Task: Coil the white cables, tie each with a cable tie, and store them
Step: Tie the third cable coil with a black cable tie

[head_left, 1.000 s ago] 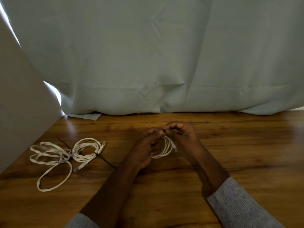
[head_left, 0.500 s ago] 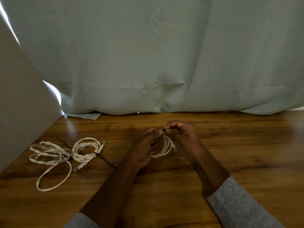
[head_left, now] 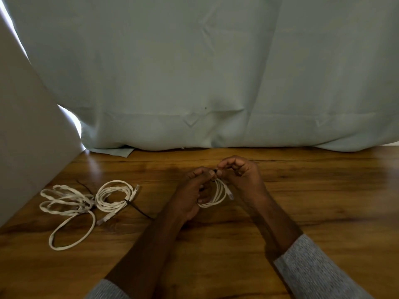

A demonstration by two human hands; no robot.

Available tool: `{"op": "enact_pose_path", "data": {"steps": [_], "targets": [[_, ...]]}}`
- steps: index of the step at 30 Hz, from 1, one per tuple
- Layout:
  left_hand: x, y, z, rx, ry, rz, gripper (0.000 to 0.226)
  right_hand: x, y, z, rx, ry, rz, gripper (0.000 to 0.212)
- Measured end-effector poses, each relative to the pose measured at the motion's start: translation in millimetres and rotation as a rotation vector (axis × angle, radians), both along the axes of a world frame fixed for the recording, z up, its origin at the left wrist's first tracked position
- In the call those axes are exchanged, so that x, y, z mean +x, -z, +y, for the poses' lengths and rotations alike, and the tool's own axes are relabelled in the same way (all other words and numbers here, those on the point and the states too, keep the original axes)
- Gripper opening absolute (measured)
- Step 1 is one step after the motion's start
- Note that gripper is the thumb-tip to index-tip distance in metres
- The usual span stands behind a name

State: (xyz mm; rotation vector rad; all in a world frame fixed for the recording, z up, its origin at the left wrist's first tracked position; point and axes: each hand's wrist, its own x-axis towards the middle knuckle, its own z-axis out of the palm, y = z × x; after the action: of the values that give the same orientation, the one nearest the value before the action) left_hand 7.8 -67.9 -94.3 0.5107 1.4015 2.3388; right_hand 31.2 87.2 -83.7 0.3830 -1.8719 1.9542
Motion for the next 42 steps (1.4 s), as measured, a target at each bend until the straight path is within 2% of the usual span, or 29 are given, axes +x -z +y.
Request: {"op": "enact_pose_path", "data": {"steps": [7, 14, 20, 24, 31, 42], "targets": [[-2.8, -0.2, 2.1, 0.104, 0.004, -0.061, 0.012, -1.9, -0.7, 4.6, 0.037, -0.057, 0.036, 0.04], [-0.6, -2.3, 2.2, 0.036, -0.014, -0.045, 0.014, -3.7, 2.2, 4.5, 0.012, 0.081, 0.058, 0.026], [0.7, -4.1, -0.1, -0.055, -0.074, -0.006, 0.012, -1.7, 0.2, 2.2, 0.082, 0.088, 0.079, 0.031], [-0.2, -2.9, -0.3, -0.123, -0.17, 0.059, 0.012, 1.0, -0.9, 3.6, 0.187, 0.088, 0.087, 0.023], [5.2, -8.0, 4.8, -0.239, -0.301, 0.115, 0.01, -1.4, 3.3, 0.3, 0.441, 0.276, 0.295, 0.01], [1.2, -3.6, 14.2, -0.308, -0.509, 0.238, 0.023, 0.4, 7.5, -11.8, 0.507, 0.547, 0.396, 0.009]]}}
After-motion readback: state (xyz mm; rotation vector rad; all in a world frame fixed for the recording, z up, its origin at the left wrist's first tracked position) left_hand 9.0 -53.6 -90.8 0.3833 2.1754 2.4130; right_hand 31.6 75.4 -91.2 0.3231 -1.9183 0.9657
